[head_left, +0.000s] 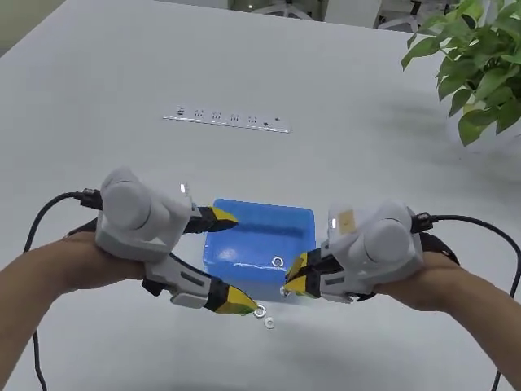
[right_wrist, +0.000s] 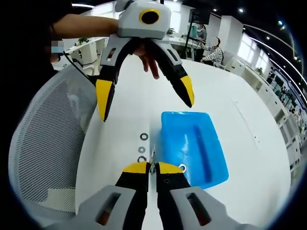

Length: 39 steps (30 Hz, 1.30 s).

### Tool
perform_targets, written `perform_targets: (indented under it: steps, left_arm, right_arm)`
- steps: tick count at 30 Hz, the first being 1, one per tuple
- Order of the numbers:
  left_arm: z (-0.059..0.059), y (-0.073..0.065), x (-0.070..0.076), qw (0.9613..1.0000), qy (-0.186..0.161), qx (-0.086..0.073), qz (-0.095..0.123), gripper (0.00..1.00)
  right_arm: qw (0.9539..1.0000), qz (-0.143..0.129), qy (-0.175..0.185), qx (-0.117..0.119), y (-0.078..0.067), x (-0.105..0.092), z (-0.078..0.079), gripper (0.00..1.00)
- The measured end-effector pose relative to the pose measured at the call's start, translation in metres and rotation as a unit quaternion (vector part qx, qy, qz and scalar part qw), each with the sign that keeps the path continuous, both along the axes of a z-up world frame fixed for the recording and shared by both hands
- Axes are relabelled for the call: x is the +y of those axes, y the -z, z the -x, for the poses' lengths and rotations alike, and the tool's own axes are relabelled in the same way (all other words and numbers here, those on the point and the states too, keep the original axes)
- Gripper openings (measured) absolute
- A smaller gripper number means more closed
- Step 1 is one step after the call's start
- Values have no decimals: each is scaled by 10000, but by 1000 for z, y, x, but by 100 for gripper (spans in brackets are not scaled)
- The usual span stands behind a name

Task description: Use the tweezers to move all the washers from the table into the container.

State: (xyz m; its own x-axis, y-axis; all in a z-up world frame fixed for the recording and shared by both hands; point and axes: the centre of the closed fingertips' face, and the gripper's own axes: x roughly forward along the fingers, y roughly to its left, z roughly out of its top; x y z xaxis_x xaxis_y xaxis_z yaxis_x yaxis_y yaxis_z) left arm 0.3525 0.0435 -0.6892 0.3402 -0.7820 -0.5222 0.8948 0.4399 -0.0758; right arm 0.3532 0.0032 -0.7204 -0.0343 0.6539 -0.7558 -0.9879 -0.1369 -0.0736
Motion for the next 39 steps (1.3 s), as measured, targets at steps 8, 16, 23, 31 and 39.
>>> perform_targets:
  steps: [8,16,23,31,39]
  left_arm:
    - [0,0,7,9997,-234,48,40,96]
    - [-2,-5,11,9992,-375,-2,127,99]
    - [-1,-4,15,9990,-433,-25,113,99]
    - [-1,-5,17,9988,-470,-62,119,99]
    - [-4,-3,21,9988,-478,-85,52,98]
  right_arm:
    - [9999,-15,-109,-47,-18,2,-7,5]
    - [9997,-86,-164,-173,-32,9,-20,5]
    - [9993,-141,-218,-276,-33,19,-32,5]
    - [9988,-175,-275,-352,-26,32,-44,6]
    - [9988,-203,-272,-362,-13,41,-52,6]
